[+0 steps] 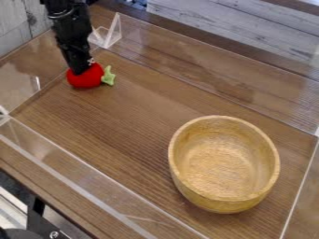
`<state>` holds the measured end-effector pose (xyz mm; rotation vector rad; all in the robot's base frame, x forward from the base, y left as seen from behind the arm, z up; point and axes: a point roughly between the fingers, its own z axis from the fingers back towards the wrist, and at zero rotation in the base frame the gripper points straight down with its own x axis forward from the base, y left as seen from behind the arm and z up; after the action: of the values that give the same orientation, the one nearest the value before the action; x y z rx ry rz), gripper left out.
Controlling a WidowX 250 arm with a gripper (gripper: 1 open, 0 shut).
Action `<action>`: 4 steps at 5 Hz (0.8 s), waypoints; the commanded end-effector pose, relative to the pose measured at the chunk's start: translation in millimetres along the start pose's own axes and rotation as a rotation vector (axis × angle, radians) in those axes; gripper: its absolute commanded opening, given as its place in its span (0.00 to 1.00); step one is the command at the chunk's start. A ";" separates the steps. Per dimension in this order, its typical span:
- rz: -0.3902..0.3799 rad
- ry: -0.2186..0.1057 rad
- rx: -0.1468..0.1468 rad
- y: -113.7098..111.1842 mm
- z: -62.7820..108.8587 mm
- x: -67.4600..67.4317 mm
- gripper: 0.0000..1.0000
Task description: Move the red object to the left side of the table
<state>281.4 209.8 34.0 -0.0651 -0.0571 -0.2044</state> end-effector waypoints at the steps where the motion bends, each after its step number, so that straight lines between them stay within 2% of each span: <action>1: 0.011 -0.032 0.008 3.8 16.2 -5.1 0.00; 4: 0.075 -0.033 -0.073 4.1 6.3 -6.8 0.00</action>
<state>275.3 209.6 32.2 -0.1632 -0.0647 -0.1381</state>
